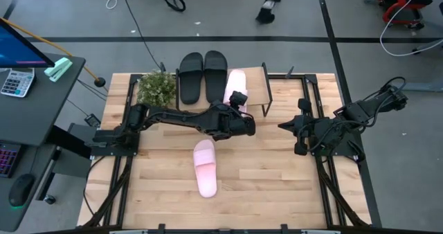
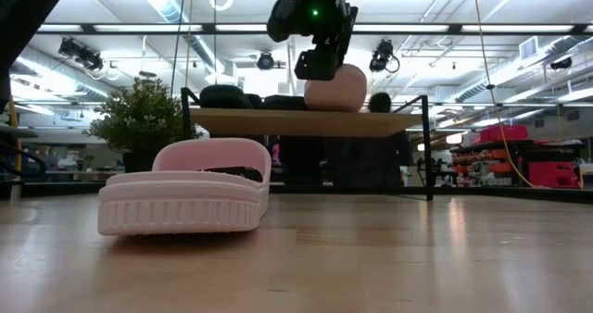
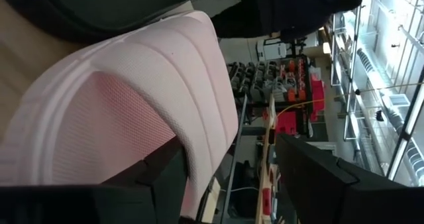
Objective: Pick and place slides into the shelf
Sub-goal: Put the top pink slide on the shelf
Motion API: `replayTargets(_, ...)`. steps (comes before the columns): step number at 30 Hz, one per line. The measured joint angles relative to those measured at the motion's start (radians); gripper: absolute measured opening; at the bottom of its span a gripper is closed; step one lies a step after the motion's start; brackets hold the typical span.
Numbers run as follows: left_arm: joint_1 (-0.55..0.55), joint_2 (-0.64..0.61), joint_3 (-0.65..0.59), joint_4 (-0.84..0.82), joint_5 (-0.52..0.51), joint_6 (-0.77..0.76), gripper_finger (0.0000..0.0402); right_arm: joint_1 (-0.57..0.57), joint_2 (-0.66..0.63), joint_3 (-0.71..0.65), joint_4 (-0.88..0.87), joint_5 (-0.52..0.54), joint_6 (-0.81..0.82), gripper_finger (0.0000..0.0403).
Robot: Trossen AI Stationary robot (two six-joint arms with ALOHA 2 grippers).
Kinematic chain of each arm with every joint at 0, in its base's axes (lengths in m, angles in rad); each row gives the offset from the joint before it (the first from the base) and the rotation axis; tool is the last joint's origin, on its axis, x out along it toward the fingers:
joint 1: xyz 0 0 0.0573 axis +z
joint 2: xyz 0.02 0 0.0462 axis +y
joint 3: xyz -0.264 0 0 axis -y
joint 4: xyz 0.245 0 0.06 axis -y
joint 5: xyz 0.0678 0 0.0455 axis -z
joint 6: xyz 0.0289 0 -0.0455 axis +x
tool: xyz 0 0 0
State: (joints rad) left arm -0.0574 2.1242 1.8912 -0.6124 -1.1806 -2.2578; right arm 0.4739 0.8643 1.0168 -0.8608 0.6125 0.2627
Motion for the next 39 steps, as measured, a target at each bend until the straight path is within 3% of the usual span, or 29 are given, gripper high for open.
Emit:
replayTargets(16,0.027,0.002,0.0,-0.007,0.014,0.005,0.0228,0.0,0.0,0.0,0.0,0.0,0.001,0.0)
replayTargets(21,0.014,0.002,0.0,0.006,0.013,0.068,0.0233,0.0,0.0,0.0,0.0,0.0,0.001,0.0)
replayTargets(30,0.0,0.002,0.0,0.017,-0.046,0.102,0.0236,0.0,0.0,0.0,0.0,0.0,0.001,0.0)
replayTargets(39,0.013,0.002,0.0,0.017,0.041,0.061,0.0269,0.0,0.0,0.0,0.0,0.0,0.001,0.0)
